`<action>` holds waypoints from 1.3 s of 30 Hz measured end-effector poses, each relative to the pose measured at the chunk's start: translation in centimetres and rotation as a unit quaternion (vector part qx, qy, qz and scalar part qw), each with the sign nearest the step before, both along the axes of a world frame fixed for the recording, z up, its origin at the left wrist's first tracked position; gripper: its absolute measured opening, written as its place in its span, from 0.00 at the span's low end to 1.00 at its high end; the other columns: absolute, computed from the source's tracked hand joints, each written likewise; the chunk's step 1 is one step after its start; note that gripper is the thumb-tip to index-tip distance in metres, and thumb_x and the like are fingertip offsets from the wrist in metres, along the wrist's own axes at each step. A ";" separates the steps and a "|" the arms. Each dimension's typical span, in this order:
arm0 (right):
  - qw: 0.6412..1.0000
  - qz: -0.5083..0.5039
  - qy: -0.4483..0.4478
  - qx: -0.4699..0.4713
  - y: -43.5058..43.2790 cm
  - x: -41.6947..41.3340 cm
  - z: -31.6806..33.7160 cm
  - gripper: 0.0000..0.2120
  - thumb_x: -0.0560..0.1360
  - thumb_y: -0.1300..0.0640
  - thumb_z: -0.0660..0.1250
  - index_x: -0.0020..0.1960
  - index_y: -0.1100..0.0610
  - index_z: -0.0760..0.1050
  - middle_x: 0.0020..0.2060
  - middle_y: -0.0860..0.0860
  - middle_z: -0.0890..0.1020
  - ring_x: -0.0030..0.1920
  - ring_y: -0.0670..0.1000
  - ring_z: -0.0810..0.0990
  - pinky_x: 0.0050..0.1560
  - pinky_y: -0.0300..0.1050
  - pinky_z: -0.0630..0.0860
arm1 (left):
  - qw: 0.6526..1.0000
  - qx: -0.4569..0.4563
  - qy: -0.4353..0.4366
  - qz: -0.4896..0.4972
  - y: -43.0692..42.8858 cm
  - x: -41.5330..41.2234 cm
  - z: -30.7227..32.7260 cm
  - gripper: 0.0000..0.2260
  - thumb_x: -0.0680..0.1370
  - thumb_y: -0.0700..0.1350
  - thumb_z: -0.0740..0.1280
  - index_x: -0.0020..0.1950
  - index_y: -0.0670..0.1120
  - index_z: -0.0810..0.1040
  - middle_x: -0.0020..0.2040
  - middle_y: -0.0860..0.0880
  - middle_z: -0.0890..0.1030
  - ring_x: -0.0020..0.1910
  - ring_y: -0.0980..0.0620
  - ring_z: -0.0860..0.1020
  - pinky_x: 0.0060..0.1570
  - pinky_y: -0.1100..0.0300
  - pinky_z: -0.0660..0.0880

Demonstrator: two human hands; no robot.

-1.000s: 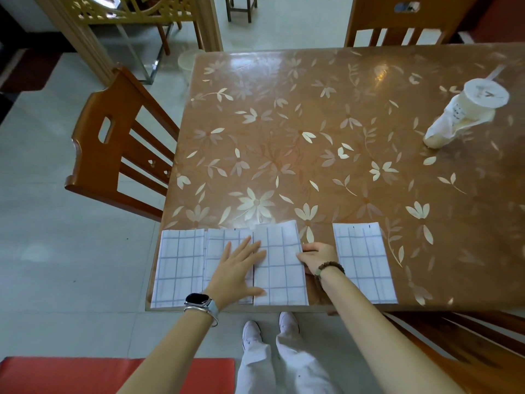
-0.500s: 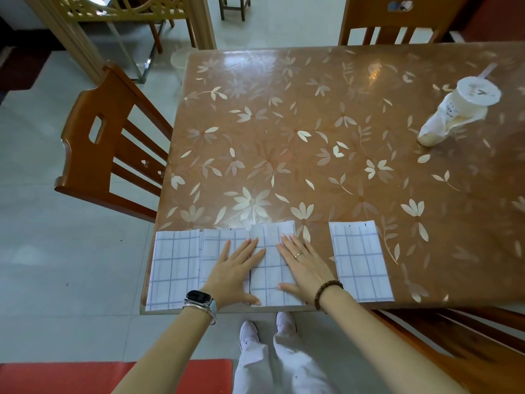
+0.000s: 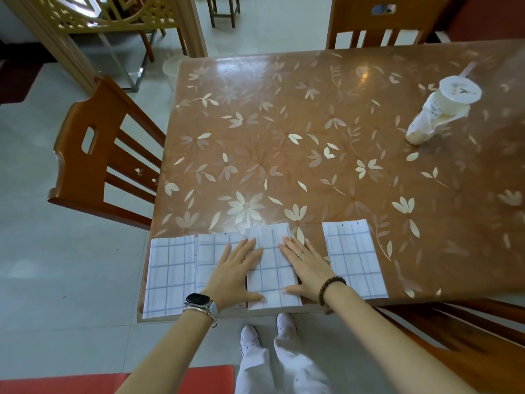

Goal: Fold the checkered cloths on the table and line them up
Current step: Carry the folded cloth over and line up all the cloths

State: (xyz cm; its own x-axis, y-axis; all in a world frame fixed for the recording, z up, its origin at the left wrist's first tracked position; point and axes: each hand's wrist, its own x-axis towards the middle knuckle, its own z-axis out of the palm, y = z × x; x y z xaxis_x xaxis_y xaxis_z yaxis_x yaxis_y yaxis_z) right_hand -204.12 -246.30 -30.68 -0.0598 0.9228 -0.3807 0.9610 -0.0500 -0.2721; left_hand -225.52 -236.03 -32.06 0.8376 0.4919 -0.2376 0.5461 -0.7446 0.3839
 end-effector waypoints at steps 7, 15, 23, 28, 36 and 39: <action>0.947 -0.278 0.123 0.105 -1.7 4.5 2.6 0.17 0.77 0.56 0.64 0.66 0.51 0.72 0.67 0.49 0.71 0.67 0.51 0.68 0.67 0.45 0.65 | 0.954 -0.166 -0.185 0.168 -3.1 6.9 2.9 0.16 0.79 0.46 0.68 0.66 0.48 0.76 0.64 0.52 0.75 0.63 0.58 0.71 0.66 0.69 0.64; 0.813 -0.531 0.229 0.065 -4.6 10.7 3.9 0.14 0.77 0.62 0.63 0.63 0.58 0.73 0.58 0.55 0.77 0.53 0.52 0.75 0.54 0.46 0.73 | 0.775 -0.463 -0.187 0.387 -5.8 14.1 2.3 0.07 0.79 0.41 0.67 0.56 0.48 0.79 0.51 0.44 0.84 0.49 0.45 0.82 0.55 0.49 0.80; 0.776 -0.596 0.195 0.069 -7.4 12.3 3.4 0.12 0.75 0.63 0.66 0.58 0.61 0.76 0.51 0.54 0.80 0.49 0.51 0.76 0.50 0.44 0.72 | 0.762 -0.483 -0.158 0.401 -7.9 16.3 2.3 0.09 0.80 0.41 0.62 0.56 0.50 0.79 0.42 0.49 0.82 0.39 0.51 0.79 0.38 0.57 0.75; 0.761 -0.613 0.207 0.052 -8.0 12.3 2.6 0.12 0.75 0.64 0.67 0.58 0.62 0.76 0.46 0.53 0.80 0.48 0.52 0.77 0.49 0.43 0.72 | 0.767 -0.473 -0.149 0.408 -8.8 16.9 2.4 0.07 0.80 0.39 0.63 0.55 0.47 0.78 0.48 0.47 0.83 0.44 0.50 0.81 0.48 0.56 0.79; 0.756 -0.619 0.211 0.025 -8.0 12.2 2.1 0.11 0.74 0.61 0.69 0.56 0.59 0.77 0.45 0.52 0.81 0.49 0.53 0.80 0.51 0.47 0.77 | 0.768 -0.450 -0.136 0.435 -8.9 17.6 2.3 0.07 0.80 0.38 0.62 0.54 0.44 0.79 0.45 0.46 0.83 0.41 0.52 0.78 0.47 0.58 0.78; 0.755 -0.619 0.216 0.017 -8.0 12.0 2.0 0.11 0.74 0.62 0.69 0.56 0.59 0.78 0.41 0.51 0.81 0.48 0.53 0.80 0.53 0.47 0.77 | 0.777 -0.438 -0.128 0.432 -8.9 17.7 2.0 0.08 0.78 0.36 0.62 0.51 0.41 0.81 0.37 0.49 0.80 0.37 0.53 0.76 0.40 0.60 0.75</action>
